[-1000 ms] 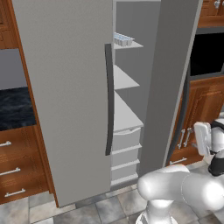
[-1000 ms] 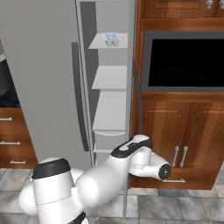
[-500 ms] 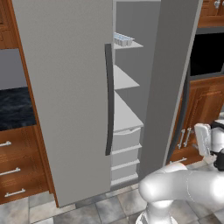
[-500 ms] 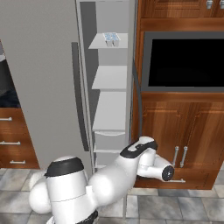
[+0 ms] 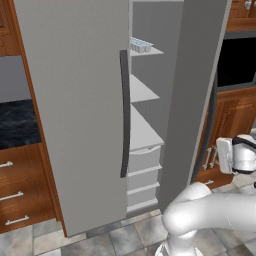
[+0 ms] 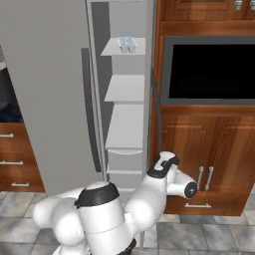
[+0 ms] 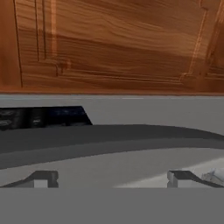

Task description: The ice cube tray has been filled with water. Take the tray and place it in the freezer to make ice. Close the freezer door after placing the tray.

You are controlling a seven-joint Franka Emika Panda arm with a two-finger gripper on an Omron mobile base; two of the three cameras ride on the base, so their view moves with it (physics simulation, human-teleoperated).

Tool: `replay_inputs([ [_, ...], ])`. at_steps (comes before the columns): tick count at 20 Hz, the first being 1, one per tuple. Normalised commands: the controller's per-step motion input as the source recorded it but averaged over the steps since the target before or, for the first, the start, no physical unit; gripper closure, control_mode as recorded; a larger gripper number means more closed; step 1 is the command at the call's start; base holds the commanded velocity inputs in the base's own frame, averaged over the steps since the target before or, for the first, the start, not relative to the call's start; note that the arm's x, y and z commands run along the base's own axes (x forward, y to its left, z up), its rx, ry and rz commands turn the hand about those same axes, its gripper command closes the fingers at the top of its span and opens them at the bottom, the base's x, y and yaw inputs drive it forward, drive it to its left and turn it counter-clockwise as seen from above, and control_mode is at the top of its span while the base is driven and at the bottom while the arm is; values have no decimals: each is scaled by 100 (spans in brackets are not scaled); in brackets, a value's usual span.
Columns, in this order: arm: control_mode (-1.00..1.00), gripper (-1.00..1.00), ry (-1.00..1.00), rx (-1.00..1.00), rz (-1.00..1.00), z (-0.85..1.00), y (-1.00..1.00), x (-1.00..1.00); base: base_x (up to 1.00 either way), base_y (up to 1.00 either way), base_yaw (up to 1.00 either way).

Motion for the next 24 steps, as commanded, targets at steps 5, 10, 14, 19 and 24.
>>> replay_inputs([
  [5, -100, -100, 0, 7, 0, -13, -14, 47, 0, 0, 0],
  [10, -100, -100, 0, 9, 0, -14, -34, 49, 0, 0, 0],
  [14, -100, -100, 0, 7, 0, -14, -31, 38, 0, 0, 0],
  [19, -100, -100, 0, 7, 0, -18, -1, 55, 0, 0, 0],
  [24, -100, -100, 8, 9, 3, -25, 0, 85, 0, 0, 0],
])
